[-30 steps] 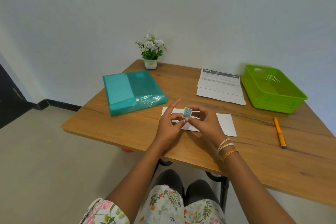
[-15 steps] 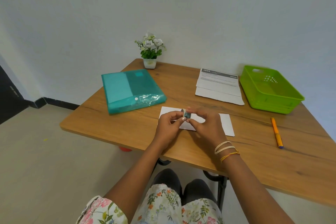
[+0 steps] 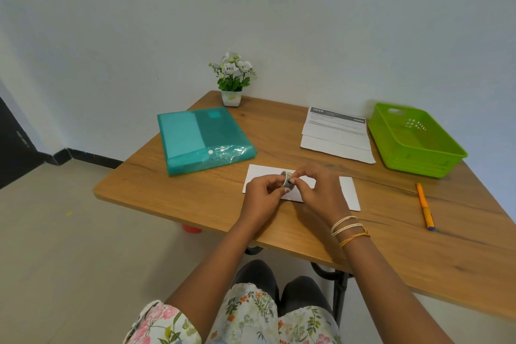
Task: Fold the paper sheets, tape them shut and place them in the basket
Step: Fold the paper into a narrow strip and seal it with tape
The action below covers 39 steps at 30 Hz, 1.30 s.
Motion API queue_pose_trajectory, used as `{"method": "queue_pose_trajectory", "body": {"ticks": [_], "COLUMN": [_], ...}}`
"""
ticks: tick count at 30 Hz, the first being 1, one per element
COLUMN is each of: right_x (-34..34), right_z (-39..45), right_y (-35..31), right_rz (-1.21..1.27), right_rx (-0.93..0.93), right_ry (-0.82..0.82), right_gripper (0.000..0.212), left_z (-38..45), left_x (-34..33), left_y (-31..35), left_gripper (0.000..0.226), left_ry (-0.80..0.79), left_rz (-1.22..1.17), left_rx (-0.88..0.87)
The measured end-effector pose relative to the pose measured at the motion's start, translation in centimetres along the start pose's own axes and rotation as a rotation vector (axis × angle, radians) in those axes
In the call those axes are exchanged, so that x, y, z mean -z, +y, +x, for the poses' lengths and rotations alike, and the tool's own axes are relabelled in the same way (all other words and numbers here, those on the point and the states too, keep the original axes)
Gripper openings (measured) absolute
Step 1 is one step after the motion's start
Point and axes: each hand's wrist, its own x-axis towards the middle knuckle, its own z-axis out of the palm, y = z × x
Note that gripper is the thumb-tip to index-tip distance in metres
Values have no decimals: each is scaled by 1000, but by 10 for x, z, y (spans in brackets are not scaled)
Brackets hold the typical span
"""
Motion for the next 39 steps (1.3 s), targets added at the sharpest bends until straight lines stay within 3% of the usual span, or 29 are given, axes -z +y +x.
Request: {"method": "queue_pose_trajectory", "body": {"ticks": [19,24,31,39], "right_x": [17,26,49,87], "right_z": [-7,4,18,46], "right_y": [10,12,37,63], "right_rz": [188,271,82,-193], "right_rx": [-71,-108,-248,-248], "right_ry": [-103,-58,-56,-201], "right_gripper": [11,18,12,19], "left_z": [-2,-1,2,19], "left_x": [-1,1,-5,-36], "left_y": [4,4,2,22], "left_gripper": [25,28,31,23], "left_ry": [-27,-30,-32,12], "left_rz": [125,128,173,138], "left_rx": [-2,-10,-29,-75]}}
